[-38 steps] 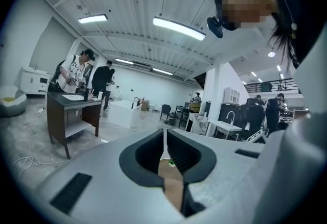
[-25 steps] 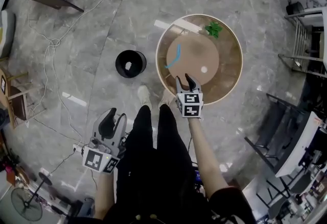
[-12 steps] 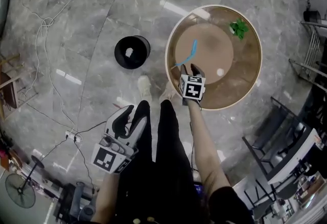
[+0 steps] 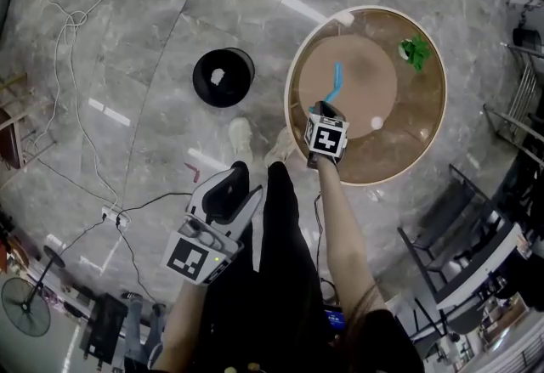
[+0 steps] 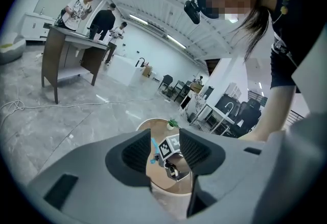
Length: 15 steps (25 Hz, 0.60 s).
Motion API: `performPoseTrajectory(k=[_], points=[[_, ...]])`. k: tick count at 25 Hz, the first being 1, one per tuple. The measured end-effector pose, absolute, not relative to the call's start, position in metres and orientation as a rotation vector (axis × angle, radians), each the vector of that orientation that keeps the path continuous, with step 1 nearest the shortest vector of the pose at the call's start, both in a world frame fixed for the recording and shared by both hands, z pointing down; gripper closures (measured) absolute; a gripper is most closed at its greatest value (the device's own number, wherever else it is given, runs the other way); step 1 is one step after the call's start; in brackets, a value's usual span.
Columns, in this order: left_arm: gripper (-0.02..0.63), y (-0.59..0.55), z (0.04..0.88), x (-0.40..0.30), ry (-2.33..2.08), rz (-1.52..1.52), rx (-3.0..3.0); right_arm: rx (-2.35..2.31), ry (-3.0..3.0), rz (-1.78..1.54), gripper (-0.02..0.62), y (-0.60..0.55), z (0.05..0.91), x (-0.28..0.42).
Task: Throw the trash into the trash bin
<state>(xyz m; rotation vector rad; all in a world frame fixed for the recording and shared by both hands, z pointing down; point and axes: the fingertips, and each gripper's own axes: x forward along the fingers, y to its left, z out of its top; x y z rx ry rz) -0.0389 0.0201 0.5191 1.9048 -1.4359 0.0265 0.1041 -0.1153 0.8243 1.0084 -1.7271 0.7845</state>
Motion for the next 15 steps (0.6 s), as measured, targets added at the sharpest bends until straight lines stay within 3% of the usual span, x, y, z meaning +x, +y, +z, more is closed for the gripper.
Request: performPoseTrajectory(k=[6, 7, 9, 11, 13, 15], points=[[0.445, 0.026, 0.518, -0.058, -1.468, -0.003, 1.860, 1.071, -1.708, 0.720, 0.592, -0.118, 0.809, 0.101], [0.443, 0.027, 0.518, -0.061, -1.473, 0.001, 1.856, 1.097, -1.680, 0.740, 0.561, -0.118, 0.811, 0.105], [0.443, 0.029, 0.520, -0.068, -1.486, 0.012, 1.849, 1.149, -1.640, 0.801, 0.442, -0.121, 0.816, 0.112], [0.443, 0.032, 0.523, -0.077, -1.504, 0.009, 1.834, 1.192, -1.609, 0.841, 0.414, -0.123, 0.820, 0.116], [0.444, 0.034, 0.527, -0.084, -1.520, -0.011, 1.807, 1.210, -1.579, 0.855, 0.442, -0.123, 0.826, 0.119], [0.444, 0.036, 0.529, -0.087, -1.530, -0.028, 1.793, 1.224, -1.554, 0.841, 0.538, -0.123, 0.827, 0.123]])
